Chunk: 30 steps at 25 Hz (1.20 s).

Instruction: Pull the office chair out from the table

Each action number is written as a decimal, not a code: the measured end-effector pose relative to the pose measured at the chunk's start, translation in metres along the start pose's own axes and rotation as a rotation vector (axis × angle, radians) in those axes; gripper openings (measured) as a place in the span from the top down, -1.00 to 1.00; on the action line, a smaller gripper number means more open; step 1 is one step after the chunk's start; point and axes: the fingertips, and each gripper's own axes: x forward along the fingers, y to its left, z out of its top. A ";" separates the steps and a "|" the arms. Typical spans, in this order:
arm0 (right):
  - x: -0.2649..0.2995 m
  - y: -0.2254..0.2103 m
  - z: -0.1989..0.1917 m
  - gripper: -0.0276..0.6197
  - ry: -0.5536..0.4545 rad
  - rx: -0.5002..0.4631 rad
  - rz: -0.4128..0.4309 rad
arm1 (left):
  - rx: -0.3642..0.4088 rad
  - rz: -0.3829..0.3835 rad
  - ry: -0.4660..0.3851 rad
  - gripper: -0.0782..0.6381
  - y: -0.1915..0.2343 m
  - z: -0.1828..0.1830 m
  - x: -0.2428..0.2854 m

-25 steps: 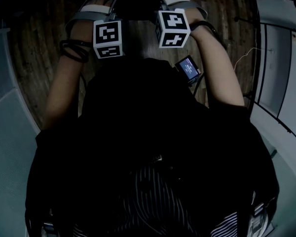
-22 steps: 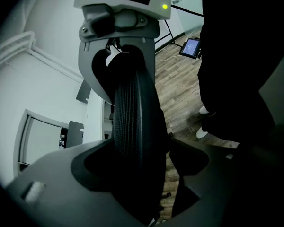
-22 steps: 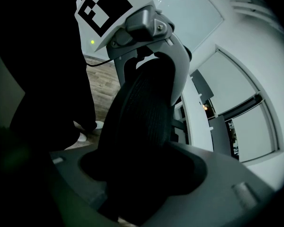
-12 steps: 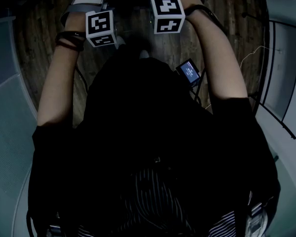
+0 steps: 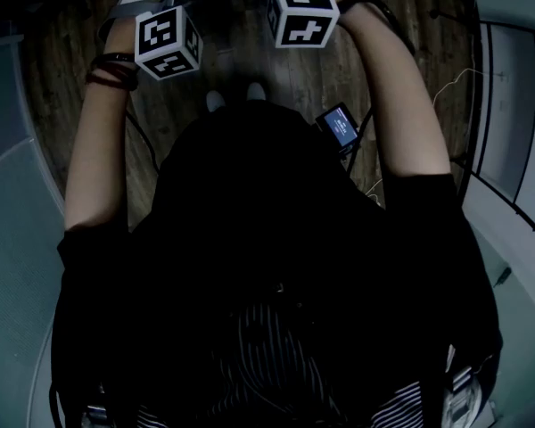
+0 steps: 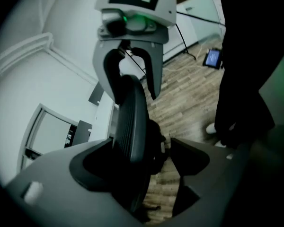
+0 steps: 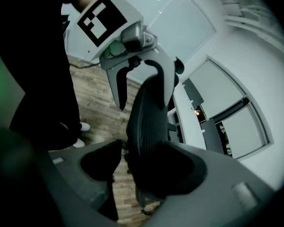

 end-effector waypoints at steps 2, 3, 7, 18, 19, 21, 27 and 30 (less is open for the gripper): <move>-0.031 -0.002 0.010 0.03 -0.086 0.103 -0.014 | -0.132 0.008 -0.090 -0.25 0.008 0.012 -0.029; -0.046 -0.005 0.014 0.04 -0.131 0.170 -0.033 | -0.215 0.022 -0.127 -0.19 0.013 0.014 -0.042; -0.105 0.002 0.027 0.73 -0.418 0.582 -0.073 | -0.754 0.125 -0.361 0.76 0.029 0.008 -0.096; -0.093 0.049 0.065 0.91 -0.665 1.099 -0.135 | -1.240 0.032 -0.628 0.76 -0.059 -0.044 -0.116; -0.091 0.056 0.069 0.91 -0.656 1.092 -0.125 | -1.203 0.018 -0.615 0.76 -0.071 -0.044 -0.118; -0.086 0.075 0.078 0.91 -0.624 1.106 -0.092 | -1.162 -0.032 -0.576 0.76 -0.100 -0.045 -0.123; -0.083 0.068 0.094 0.91 -0.603 1.057 -0.088 | -1.187 -0.116 -0.591 0.76 -0.117 -0.042 -0.125; -0.085 0.077 0.098 0.91 -0.577 1.035 -0.071 | -1.182 -0.158 -0.616 0.76 -0.130 -0.025 -0.124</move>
